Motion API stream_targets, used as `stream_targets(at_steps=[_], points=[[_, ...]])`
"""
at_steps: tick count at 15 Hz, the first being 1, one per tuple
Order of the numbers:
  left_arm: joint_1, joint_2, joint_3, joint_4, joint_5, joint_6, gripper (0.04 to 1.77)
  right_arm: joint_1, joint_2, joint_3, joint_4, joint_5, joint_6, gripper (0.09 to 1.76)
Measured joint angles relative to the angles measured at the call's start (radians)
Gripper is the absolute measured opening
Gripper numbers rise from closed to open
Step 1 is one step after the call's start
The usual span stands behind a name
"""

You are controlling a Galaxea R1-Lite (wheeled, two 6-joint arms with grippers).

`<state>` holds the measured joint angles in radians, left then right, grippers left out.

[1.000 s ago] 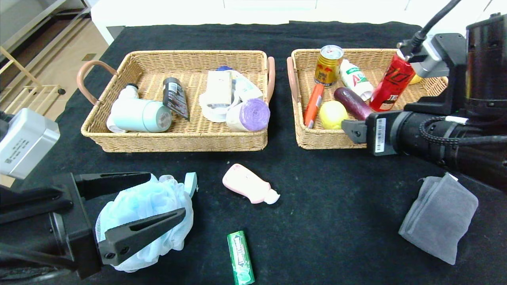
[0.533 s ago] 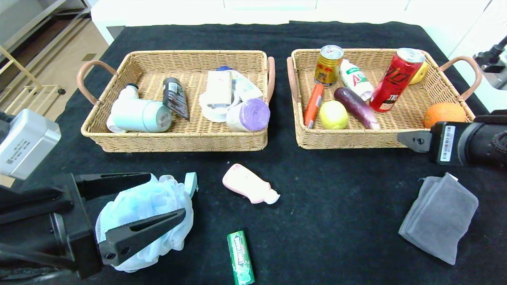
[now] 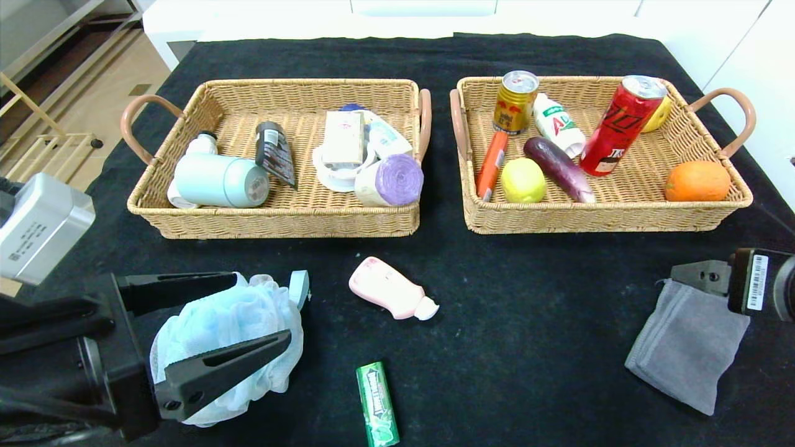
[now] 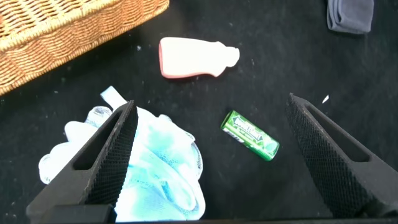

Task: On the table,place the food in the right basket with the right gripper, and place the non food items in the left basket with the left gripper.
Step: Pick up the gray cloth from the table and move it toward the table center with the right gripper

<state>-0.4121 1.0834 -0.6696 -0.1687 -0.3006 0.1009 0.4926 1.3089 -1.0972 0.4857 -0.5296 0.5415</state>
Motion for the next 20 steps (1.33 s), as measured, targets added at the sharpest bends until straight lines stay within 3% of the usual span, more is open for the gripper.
stream_targets(at_steps=[7,14,20], points=[[-0.005,0.002,0.009,-0.003,0.0,0.007,1.72,-0.025,0.038,-0.006,0.103,0.019,0.166,1.71],[-0.005,0.007,0.014,-0.003,0.0,0.008,1.72,-0.178,0.084,-0.012,0.13,0.275,0.293,1.71],[-0.005,0.017,0.016,-0.003,0.0,0.007,1.72,-0.223,0.114,0.009,0.13,0.334,0.357,1.71]])
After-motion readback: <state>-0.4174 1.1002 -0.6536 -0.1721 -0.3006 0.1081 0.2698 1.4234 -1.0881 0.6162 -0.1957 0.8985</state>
